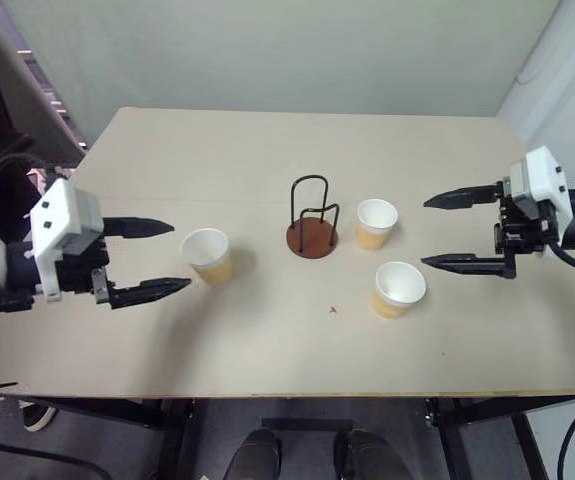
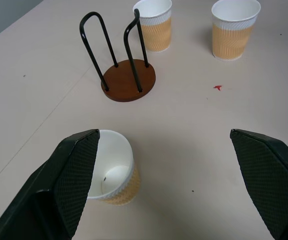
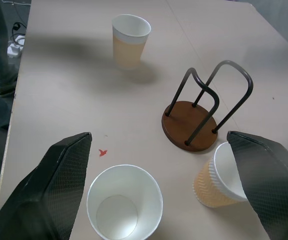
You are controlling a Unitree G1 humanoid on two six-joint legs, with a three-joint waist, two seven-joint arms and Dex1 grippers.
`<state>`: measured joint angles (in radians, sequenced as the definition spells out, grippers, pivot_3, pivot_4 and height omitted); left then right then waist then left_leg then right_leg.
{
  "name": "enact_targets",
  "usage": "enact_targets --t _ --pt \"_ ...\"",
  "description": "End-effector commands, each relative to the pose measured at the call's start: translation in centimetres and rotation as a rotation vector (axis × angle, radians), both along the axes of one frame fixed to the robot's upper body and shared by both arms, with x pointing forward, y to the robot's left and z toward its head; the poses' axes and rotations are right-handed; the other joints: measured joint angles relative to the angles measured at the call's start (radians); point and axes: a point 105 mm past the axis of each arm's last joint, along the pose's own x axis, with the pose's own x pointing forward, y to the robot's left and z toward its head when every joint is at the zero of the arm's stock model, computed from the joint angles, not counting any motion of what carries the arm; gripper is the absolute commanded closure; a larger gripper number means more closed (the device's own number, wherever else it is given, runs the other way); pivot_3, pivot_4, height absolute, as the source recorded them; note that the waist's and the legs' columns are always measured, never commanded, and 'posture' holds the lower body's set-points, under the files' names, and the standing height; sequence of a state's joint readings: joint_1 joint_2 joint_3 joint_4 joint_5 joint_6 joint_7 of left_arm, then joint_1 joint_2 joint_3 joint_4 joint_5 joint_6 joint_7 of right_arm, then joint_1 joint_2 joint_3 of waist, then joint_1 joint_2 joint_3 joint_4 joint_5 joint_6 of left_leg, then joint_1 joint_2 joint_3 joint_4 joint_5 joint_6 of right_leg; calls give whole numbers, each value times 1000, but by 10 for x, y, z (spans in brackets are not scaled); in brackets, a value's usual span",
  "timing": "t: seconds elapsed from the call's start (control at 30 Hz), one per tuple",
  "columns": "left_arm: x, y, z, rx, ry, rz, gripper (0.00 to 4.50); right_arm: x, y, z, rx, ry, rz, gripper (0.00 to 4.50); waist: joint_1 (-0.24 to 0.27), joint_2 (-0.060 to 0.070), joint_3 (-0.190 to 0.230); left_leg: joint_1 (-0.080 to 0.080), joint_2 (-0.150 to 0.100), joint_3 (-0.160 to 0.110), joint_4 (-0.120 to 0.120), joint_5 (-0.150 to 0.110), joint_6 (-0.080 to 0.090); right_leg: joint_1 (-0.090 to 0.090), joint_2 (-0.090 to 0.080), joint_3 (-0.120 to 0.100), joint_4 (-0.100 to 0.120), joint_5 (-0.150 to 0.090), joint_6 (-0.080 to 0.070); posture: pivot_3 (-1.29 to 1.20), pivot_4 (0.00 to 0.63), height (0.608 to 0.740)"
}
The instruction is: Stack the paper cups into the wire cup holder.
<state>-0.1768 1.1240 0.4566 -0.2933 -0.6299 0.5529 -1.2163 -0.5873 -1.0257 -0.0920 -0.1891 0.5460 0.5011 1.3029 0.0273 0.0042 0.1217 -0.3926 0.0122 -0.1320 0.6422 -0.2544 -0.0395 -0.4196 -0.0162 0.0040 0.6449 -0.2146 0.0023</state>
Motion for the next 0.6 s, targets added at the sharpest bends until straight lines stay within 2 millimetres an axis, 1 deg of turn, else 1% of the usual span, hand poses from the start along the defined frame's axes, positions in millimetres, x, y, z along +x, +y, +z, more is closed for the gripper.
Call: enact_targets --t 0.03,0.13,0.2,0.3,0.4,0.5,0.6 --pt "1 -2 9 17 -37 -13 32 -3 3 11 4 -49 6 0 0 0 0 0 0 0 0 0 0 0 0 0 0 0 0 0 150 740" --pt "2 -6 11 12 -47 -31 32 -3 4 12 17 -57 6 0 0 0 0 0 0 0 0 0 0 0 0 0 0 0 0 0 150 740" --pt "4 -10 13 4 -64 -44 32 5 10 14 48 -77 3 0 0 0 0 0 0 0 0 0 0 0 0 0 0 0 0 0 150 740" --pt "10 -16 14 -19 -89 -51 32 23 23 12 92 -84 -16 0 -6 0 0 1 0 0 1 0 0 0 0 0 1 1 -1 0 150 740" --pt "26 -33 0 5 -82 -64 32 54 44 -3 75 -104 -40 0 -8 0 0 4 1 0 2 0 0 1 0 0 1 3 -2 0 150 740" --pt "34 -40 -2 9 -92 -60 32 75 52 -13 54 -113 -72 0 -8 1 0 3 2 0 3 1 1 0 0 0 2 6 -3 0 150 740" --pt "39 -40 -1 16 -102 -42 32 92 61 -20 66 -108 -81 0 -6 1 0 -2 2 -1 3 1 1 -4 0 0 1 6 -3 0 150 740"
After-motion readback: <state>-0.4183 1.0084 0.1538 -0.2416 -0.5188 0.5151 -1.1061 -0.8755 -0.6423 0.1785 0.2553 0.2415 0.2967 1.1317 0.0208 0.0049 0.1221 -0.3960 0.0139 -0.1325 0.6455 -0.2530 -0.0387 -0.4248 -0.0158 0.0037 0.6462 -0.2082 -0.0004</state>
